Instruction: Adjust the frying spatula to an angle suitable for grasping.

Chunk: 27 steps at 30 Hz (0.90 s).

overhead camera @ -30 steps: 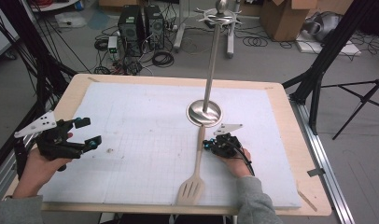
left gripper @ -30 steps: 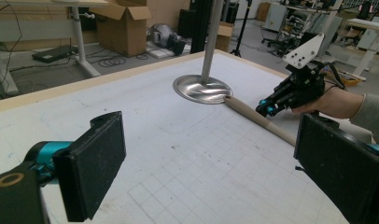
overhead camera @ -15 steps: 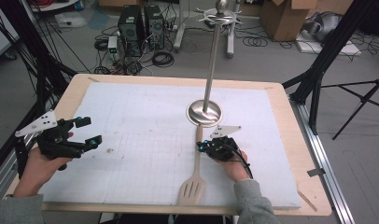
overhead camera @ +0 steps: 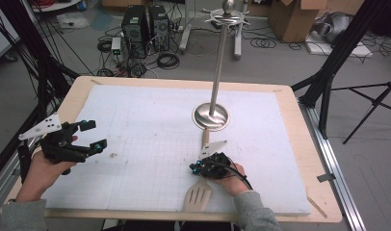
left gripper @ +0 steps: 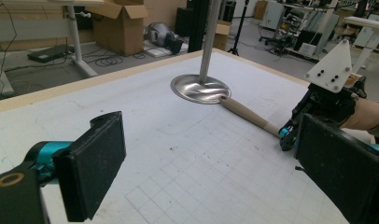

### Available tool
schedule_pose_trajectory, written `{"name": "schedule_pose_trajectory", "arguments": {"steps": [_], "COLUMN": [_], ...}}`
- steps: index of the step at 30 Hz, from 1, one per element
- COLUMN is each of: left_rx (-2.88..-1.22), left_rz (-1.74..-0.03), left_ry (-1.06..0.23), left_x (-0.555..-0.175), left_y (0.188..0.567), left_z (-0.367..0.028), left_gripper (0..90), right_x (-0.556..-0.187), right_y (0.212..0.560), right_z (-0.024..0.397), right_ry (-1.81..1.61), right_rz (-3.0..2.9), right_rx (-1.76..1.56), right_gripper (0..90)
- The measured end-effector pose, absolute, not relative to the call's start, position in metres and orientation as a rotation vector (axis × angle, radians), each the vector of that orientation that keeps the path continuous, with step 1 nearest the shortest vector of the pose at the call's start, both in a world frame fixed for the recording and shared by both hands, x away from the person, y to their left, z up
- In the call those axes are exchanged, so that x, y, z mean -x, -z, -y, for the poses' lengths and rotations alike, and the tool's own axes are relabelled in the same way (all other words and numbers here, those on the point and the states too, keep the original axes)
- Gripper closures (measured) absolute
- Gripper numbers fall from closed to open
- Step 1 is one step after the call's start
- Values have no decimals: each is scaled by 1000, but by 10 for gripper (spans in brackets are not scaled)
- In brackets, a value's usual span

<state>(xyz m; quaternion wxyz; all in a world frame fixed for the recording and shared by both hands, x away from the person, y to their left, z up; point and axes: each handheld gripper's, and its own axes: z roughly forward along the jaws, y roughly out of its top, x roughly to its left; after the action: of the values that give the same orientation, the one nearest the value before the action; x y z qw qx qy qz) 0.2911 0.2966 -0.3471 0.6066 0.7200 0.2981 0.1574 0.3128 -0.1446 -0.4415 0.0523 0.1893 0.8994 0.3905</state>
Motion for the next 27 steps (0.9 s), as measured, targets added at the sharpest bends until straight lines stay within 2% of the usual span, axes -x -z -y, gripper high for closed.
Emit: {"name": "schedule_pose_trajectory", "arguments": {"steps": [27], "left_rx": [-1654], "left_rz": [-684], "left_ry": [-346], "left_x": [-294], "left_y": [347], "left_z": [-296], "left_gripper": [95], "right_x": [-305], "right_y": [441], "right_z": [204], "right_ry": [-1285], "right_rz": [-2754], "right_rx": [-637], "right_gripper": [900]}}
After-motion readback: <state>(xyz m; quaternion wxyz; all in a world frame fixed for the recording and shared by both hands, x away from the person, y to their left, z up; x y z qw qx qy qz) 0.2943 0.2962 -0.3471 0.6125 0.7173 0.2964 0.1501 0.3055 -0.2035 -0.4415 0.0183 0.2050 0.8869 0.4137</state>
